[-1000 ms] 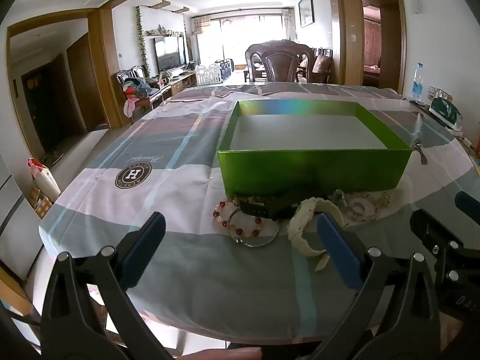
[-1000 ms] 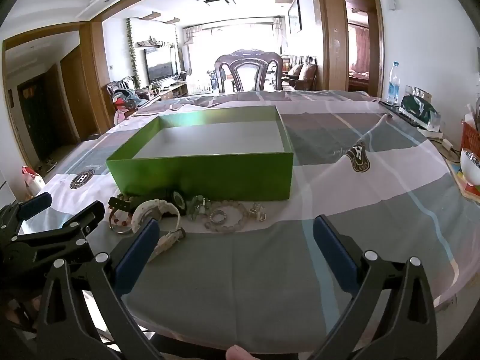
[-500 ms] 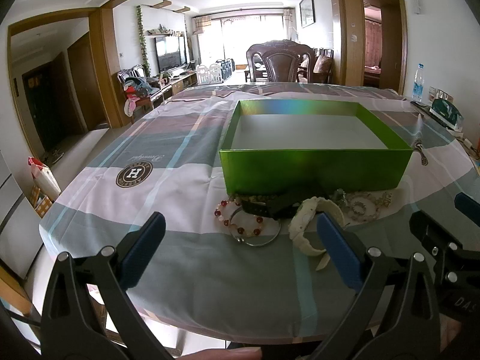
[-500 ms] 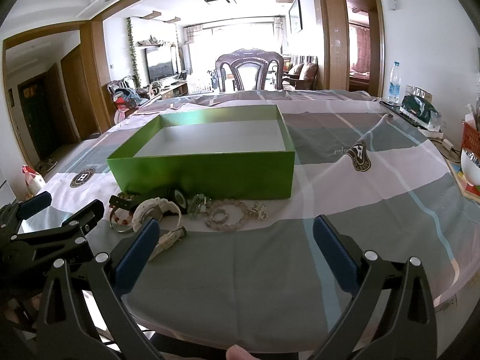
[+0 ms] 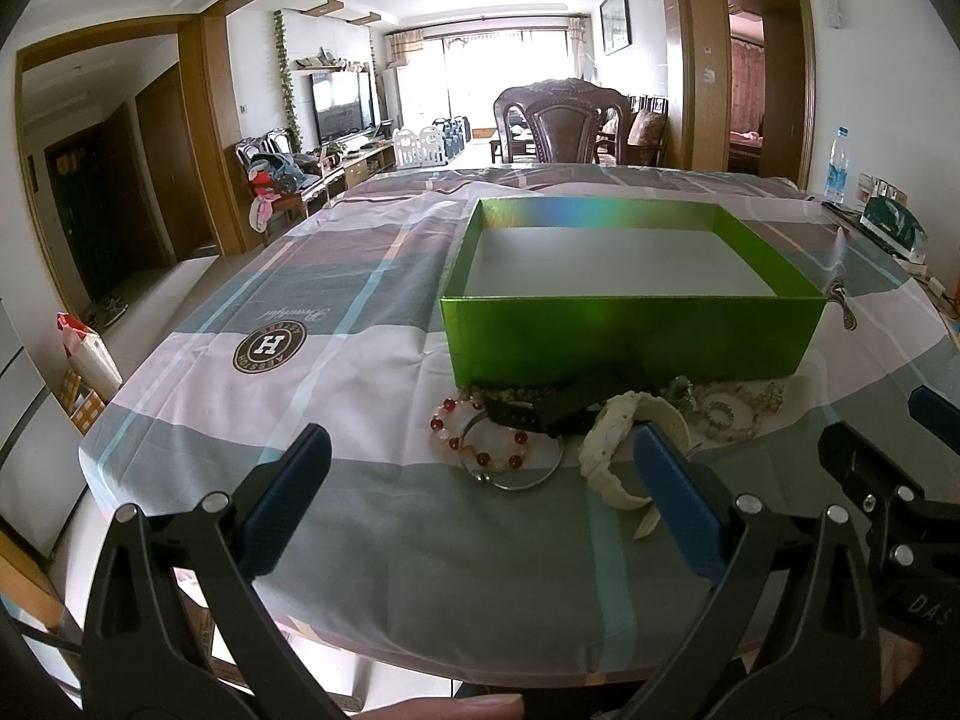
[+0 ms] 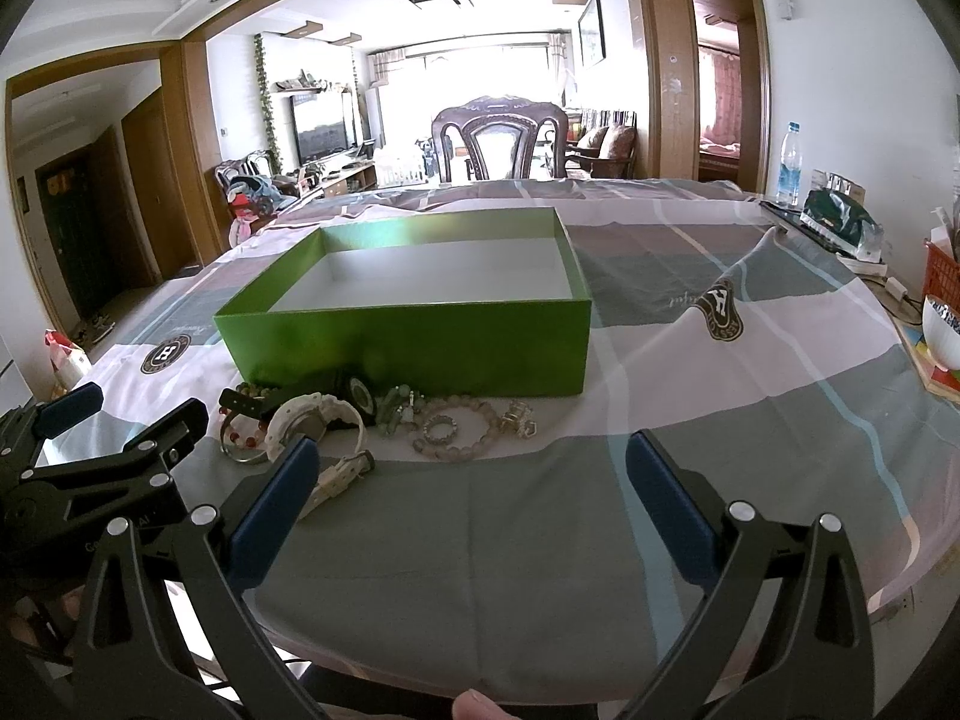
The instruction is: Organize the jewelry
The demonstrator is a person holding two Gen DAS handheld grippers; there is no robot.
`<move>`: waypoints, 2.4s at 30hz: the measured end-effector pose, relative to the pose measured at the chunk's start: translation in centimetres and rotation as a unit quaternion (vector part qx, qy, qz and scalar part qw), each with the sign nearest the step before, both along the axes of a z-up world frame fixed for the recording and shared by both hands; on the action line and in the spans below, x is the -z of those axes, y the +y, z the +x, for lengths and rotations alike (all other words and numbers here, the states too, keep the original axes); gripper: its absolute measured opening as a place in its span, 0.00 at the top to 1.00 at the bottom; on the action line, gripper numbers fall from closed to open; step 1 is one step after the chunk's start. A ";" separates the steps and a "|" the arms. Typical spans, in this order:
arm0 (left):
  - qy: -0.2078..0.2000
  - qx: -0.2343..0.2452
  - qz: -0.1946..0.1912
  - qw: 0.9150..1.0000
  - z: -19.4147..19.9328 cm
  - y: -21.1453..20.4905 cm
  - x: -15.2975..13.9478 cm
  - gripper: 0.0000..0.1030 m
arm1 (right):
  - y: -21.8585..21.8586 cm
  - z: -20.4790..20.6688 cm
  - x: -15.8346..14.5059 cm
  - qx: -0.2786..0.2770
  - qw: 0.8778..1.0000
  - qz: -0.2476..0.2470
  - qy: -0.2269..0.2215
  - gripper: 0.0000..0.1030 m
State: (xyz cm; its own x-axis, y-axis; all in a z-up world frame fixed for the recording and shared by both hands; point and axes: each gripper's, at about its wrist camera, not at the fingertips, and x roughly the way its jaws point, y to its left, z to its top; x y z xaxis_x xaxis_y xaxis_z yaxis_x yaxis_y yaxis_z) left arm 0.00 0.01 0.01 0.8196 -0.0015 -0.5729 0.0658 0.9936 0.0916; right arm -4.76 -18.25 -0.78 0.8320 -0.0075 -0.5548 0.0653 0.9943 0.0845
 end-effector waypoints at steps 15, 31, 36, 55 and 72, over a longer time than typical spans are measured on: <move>0.001 0.000 0.000 1.000 0.0 0.0 0.0 0.03 | 0.1 0.1 0.0 -0.001 1.000 -0.001 0.001 0.03; 0.002 0.000 -0.001 1.000 0.0 0.0 0.0 0.03 | -0.1 0.1 0.2 -0.001 1.000 -0.001 0.004 0.03; 0.003 0.001 -0.001 1.000 -0.1 -0.1 0.2 0.03 | 0.2 0.3 0.4 -0.001 1.000 -0.001 0.005 0.03; 0.032 -0.049 0.003 0.998 2.6 2.5 1.6 0.05 | -0.8 1.0 1.5 0.033 0.999 -0.019 0.017 0.03; 0.132 0.028 -0.017 0.991 4.7 0.6 3.0 0.39 | -1.6 5.5 3.9 0.013 0.996 -0.007 0.091 0.39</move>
